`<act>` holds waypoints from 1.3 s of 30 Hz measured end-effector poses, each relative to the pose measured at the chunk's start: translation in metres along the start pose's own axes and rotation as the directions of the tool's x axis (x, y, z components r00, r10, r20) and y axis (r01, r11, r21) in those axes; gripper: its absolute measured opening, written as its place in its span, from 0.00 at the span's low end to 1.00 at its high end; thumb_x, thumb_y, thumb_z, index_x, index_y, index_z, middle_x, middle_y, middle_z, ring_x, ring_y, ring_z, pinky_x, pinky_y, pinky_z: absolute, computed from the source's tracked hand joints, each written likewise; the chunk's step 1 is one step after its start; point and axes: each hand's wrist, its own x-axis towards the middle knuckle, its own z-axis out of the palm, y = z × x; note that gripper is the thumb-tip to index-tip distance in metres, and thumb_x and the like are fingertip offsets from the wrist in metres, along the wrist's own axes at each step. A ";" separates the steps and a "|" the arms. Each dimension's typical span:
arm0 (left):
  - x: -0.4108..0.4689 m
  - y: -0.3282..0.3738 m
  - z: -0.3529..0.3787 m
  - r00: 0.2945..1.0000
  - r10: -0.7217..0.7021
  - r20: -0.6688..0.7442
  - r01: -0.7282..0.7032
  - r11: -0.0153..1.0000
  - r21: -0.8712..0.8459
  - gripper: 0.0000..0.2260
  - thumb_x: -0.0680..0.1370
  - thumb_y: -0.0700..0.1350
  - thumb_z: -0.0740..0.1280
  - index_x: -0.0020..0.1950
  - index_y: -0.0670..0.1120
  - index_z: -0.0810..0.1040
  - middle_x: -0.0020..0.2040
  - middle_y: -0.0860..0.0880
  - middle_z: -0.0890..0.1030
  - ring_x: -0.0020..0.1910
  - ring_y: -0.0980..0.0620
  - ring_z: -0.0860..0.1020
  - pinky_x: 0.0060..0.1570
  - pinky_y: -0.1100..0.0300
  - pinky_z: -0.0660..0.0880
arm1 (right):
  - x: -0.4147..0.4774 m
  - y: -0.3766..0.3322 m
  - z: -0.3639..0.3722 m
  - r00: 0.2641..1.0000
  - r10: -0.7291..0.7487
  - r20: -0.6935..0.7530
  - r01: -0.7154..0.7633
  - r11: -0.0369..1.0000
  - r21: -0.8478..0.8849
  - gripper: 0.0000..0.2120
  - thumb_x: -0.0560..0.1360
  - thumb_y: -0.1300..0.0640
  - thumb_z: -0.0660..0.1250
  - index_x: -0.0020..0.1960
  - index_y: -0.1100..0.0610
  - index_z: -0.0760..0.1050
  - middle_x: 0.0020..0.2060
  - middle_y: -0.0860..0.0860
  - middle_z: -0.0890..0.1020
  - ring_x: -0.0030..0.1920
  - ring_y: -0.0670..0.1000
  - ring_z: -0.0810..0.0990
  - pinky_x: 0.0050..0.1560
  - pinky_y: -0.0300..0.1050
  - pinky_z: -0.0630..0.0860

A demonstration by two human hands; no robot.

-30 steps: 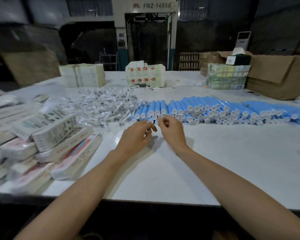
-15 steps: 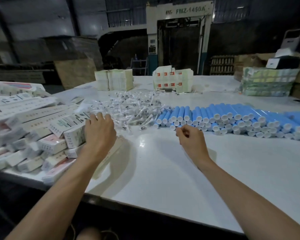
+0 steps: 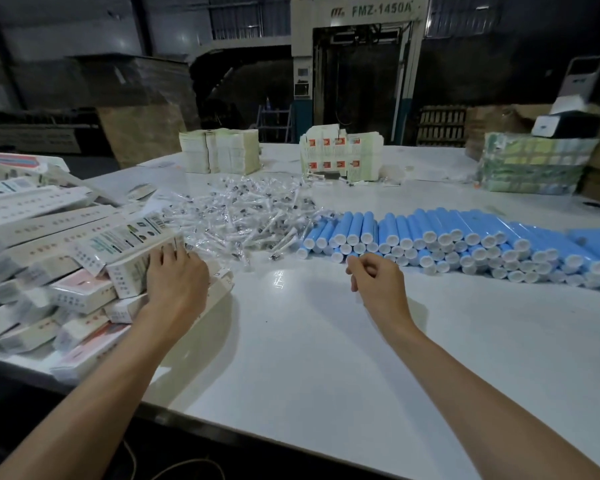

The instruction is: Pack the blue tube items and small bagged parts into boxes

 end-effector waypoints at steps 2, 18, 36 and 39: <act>0.002 0.001 -0.001 1.000 0.011 0.014 -0.010 1.000 -0.009 0.14 0.86 0.51 0.63 0.67 0.44 0.75 0.66 0.45 0.81 0.69 0.42 0.75 0.69 0.49 0.68 | -0.002 -0.001 0.001 1.000 -0.022 -0.001 0.022 1.000 -0.011 0.15 0.83 0.53 0.67 0.40 0.57 0.79 0.28 0.51 0.79 0.27 0.41 0.73 0.36 0.42 0.70; 0.020 -0.018 -0.059 0.981 0.155 -0.112 -0.178 0.524 -0.833 0.32 0.79 0.54 0.77 0.76 0.44 0.68 0.66 0.41 0.74 0.43 0.48 0.79 0.33 0.62 0.74 | 0.059 -0.020 -0.014 0.971 -0.223 -0.082 0.134 0.798 -0.588 0.06 0.83 0.58 0.62 0.54 0.58 0.77 0.48 0.53 0.82 0.47 0.56 0.80 0.43 0.51 0.75; 0.007 0.126 -0.069 0.774 0.606 0.184 0.582 -0.566 -0.584 0.08 0.87 0.42 0.61 0.62 0.41 0.76 0.38 0.46 0.85 0.34 0.49 0.84 0.35 0.57 0.82 | 0.165 -0.025 0.017 0.991 0.101 0.086 0.025 0.494 -0.869 0.06 0.80 0.67 0.61 0.45 0.61 0.69 0.56 0.63 0.81 0.56 0.64 0.81 0.45 0.48 0.71; 0.009 0.123 -0.064 0.792 0.588 0.166 0.563 -0.599 -0.569 0.05 0.86 0.40 0.63 0.57 0.41 0.77 0.39 0.44 0.86 0.33 0.48 0.85 0.33 0.56 0.82 | 0.165 -0.028 0.017 0.994 0.095 0.054 0.000 0.491 -0.871 0.14 0.80 0.69 0.62 0.38 0.59 0.64 0.50 0.61 0.79 0.54 0.64 0.80 0.45 0.48 0.71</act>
